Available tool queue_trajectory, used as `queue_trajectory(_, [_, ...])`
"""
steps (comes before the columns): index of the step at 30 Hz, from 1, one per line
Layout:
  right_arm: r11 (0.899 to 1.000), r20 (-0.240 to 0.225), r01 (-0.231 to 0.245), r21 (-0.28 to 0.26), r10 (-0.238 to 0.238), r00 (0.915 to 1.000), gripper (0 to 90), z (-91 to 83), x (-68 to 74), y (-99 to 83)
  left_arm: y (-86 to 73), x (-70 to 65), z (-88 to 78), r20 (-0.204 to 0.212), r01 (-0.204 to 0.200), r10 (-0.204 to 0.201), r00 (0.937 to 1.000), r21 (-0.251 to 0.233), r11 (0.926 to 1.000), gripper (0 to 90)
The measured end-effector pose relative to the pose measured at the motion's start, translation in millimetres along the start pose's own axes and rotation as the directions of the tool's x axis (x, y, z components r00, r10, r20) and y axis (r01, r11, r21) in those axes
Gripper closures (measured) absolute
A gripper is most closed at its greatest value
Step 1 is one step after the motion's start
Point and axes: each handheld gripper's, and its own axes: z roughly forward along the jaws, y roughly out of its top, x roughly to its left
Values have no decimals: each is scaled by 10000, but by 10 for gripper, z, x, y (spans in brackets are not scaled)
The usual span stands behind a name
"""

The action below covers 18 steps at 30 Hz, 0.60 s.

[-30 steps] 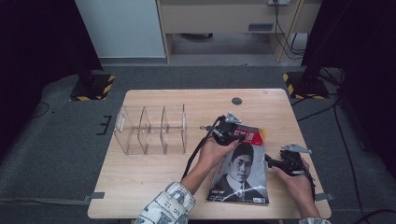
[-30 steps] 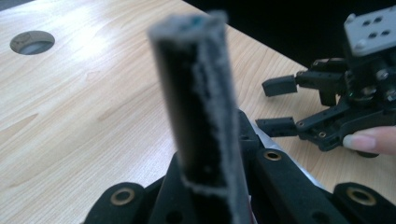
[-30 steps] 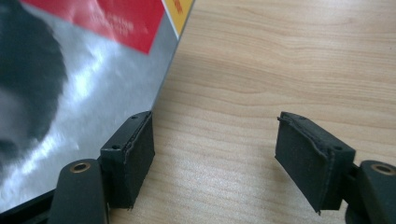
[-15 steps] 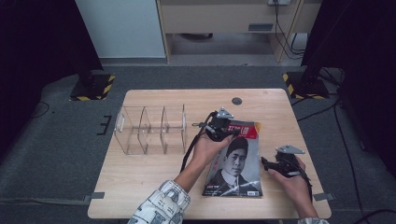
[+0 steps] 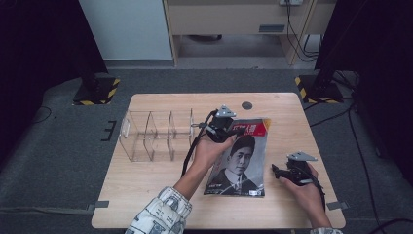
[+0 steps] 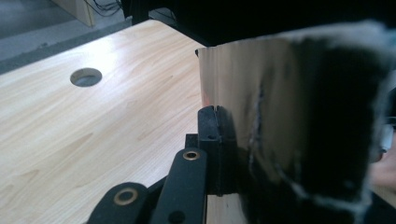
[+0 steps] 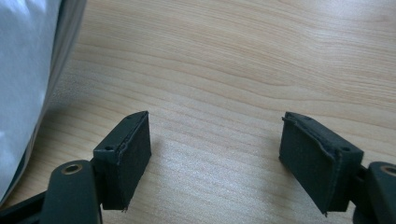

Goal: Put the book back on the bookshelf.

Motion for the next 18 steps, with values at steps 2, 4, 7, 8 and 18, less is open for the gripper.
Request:
queue_trajectory(2, [10000, -28, 14, 2, -14, 10000, 252, -1, 3, -1, 23, -29, -45, -12, -90, 90, 10000, -79, 9999, 864])
queue_trajectory(4, [10000, -52, 23, 28, -23, 10000, 252, -4, 10, -2, 43, -50, -75, -11, -142, 142, 9999, -133, 9998, 864])
queue_trajectory(7, [10000, -93, 45, 21, -45, 9999, 251, -4, 10, -2, 82, -86, -128, 35, -231, 232, 9997, -248, 9994, 864])
queue_trajectory(8, [10000, -87, 16, 26, -15, 10000, 251, -3, 12, -2, 101, -98, -144, 86, -275, 277, 9996, -273, 9993, 864])
queue_trajectory(18, [10000, -64, -8, 25, 8, 10000, 239, 0, 15, 0, 241, -160, -245, 95, -369, 376, 9992, -581, 9976, 864])
